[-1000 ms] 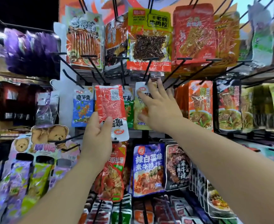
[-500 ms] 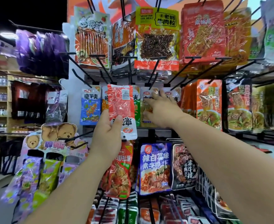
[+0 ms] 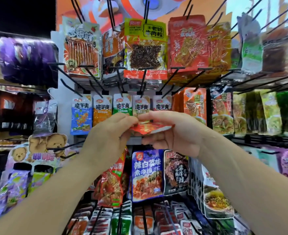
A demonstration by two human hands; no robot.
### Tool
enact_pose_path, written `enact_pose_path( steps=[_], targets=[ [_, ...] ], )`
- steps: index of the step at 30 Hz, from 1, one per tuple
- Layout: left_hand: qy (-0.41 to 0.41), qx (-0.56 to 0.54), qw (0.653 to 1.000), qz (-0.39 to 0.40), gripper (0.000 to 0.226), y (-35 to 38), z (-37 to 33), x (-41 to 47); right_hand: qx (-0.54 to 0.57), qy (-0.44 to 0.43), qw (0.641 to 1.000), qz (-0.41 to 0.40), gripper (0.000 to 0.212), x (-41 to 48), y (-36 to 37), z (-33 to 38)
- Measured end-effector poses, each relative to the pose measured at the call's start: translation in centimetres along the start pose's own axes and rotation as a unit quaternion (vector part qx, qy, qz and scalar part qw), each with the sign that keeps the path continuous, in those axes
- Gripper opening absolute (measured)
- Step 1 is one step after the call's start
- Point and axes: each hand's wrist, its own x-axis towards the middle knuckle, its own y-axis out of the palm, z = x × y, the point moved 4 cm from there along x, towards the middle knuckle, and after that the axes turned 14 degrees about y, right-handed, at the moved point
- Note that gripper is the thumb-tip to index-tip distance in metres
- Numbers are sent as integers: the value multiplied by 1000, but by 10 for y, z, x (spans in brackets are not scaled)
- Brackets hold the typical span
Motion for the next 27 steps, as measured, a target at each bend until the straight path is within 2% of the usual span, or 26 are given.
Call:
enact_pose_path(
  steps=[1,3,6,7,8,10,11,12,15,19,22,27],
  targets=[
    [-7,5,1000,-5,33,1,0,3,-6,-9,1000,-19,24,-1,-3,-3],
    [-47,7,999,-5,41,3,2,7,-14,-30,997,-65,20,0,-12,-8],
    [-198,-67,977,-35,43,4,-3,12,-37,-94,984,-150,20,-2,-27,-10],
    [-276,-134,950,-62,37,5,-7,15,-53,-116,976,-176,22,-5,-31,-11],
    [-355,-231,901,-95,30,9,-11,17,-72,-134,968,-198,25,-7,-33,-12],
    [-460,-411,776,-133,24,25,-21,23,-103,-159,956,-226,34,-10,-36,-17],
    [-475,-455,740,-137,24,31,-26,27,-112,-164,953,-229,40,-10,-36,-21],
    [-477,-470,730,-137,21,36,-29,32,-119,-162,953,-226,45,-9,-37,-23],
    [-456,-419,772,-140,11,47,-29,41,-126,-142,956,-223,49,-10,-43,-25],
    [-405,-406,813,-97,17,54,-32,54,-143,-161,922,-322,25,-8,-64,-1],
    [-361,-390,845,-63,16,58,-35,61,-156,-184,896,-373,24,-1,-80,25],
    [-379,-367,847,-74,14,64,-28,58,-164,-184,870,-426,31,11,-98,53]
  ],
)
